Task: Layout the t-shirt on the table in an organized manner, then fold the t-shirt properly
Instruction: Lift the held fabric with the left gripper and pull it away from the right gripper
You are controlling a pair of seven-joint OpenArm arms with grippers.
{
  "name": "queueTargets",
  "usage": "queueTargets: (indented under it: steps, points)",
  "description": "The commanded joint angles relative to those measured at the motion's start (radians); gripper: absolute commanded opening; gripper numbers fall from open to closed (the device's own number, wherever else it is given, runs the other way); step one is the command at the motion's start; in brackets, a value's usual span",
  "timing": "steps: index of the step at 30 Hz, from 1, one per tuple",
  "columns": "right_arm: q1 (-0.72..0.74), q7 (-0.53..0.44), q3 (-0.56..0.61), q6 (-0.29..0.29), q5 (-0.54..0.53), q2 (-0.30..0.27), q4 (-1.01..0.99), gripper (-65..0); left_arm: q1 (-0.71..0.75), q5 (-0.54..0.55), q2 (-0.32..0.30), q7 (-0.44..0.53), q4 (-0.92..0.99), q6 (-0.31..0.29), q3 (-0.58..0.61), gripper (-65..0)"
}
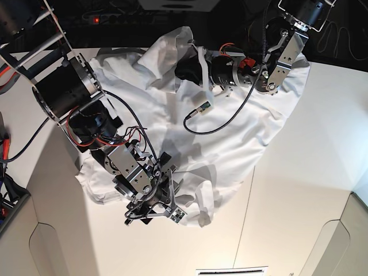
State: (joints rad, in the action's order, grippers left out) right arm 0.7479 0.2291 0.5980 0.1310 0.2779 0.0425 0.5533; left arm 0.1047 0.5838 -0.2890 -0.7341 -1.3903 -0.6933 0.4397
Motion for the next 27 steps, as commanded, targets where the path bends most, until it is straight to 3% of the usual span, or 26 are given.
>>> queueTargets:
  steps: [1,3,4,6,7,16,19,23,27]
  points:
    - [0.038,-0.01,-0.004,0.001,0.002,0.004,0.014,-32.6,-0.003,-0.007,-0.008,-0.026,-0.01,-0.005,0.0,-62.4]
    - [0.038,-0.008,-0.004,0.005,-0.01,0.002,0.014,-36.7,-0.002,0.011,-0.008,-0.026,-0.01,-0.005,0.0,-62.4]
    - [0.038,-0.008,-0.004,0.003,-0.024,0.001,0.014,-42.7,-0.002,0.012,-0.008,-0.026,-0.01,-0.005,0.0,-62.4]
    - [0.038,-0.008,-0.004,-0.006,-0.052,-0.005,0.014,-60.6,-0.002,0.011,-0.008,-0.026,-0.01,-0.005,0.0,-62.4]
    - [0.038,-0.008,-0.004,-0.015,-0.056,-0.009,0.014,-65.0,-0.002,0.011,-0.008,-0.026,-0.01,-0.005,0.0,-62.4]
    - [0.073,-0.016,-0.005,-0.31,0.006,-0.083,0.014,-65.0,-0.002,0.011,-0.01,-0.026,-0.01,-0.005,0.0,-62.4]
    - [0.094,-0.037,-0.005,-0.345,-0.005,-0.106,0.014,-65.0,-0.002,0.011,-0.01,-0.026,-0.01,-0.005,0.0,-62.4]
    - [0.114,-0.046,-0.005,-0.345,-0.019,-0.12,0.014,-37.6,-0.002,0.011,-0.01,-0.026,-0.01,-0.005,0.0,-62.4]
    - [0.139,-0.05,-0.005,-0.356,-0.02,-0.12,0.015,-35.5,-0.002,0.011,-0.01,-0.026,-0.01,-0.005,0.0,-62.4]
